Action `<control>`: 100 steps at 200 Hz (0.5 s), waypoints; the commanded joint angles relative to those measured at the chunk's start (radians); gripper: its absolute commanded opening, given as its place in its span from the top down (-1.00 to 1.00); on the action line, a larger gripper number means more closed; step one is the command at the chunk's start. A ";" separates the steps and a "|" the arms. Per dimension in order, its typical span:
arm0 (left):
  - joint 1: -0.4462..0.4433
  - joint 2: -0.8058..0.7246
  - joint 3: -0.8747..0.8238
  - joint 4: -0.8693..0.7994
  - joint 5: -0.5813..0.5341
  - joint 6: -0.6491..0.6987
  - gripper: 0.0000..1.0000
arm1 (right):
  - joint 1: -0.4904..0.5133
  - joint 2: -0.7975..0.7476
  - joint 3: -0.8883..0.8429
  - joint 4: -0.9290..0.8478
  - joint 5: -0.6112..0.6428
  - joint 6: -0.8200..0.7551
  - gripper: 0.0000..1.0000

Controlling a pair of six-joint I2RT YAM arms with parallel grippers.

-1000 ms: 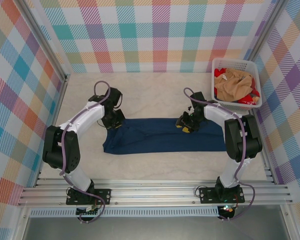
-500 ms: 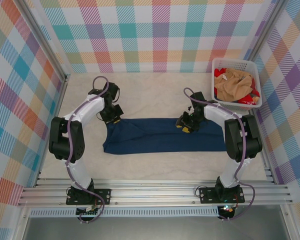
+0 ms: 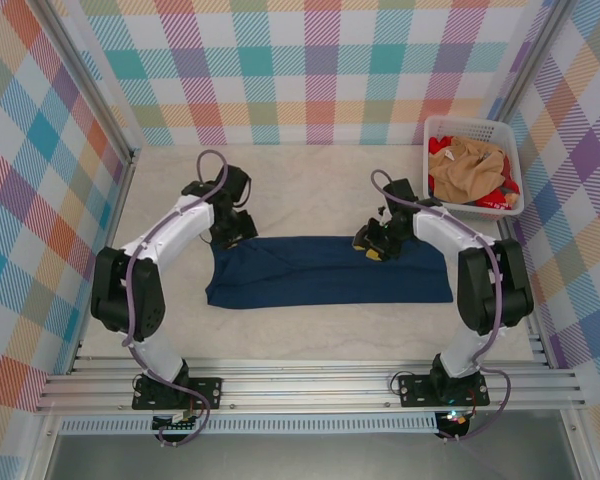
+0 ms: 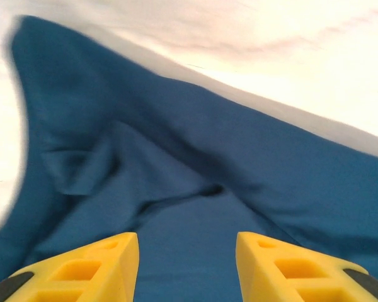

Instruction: Fold and stack the t-shirts

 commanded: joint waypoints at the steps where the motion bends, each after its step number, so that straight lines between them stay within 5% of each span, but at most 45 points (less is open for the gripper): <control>1: -0.038 0.064 -0.021 0.110 0.082 0.051 0.10 | 0.028 -0.052 -0.004 0.022 -0.064 -0.034 0.18; 100: -0.043 0.162 -0.033 0.168 0.079 0.280 0.21 | 0.032 -0.133 -0.037 0.030 -0.095 -0.005 0.17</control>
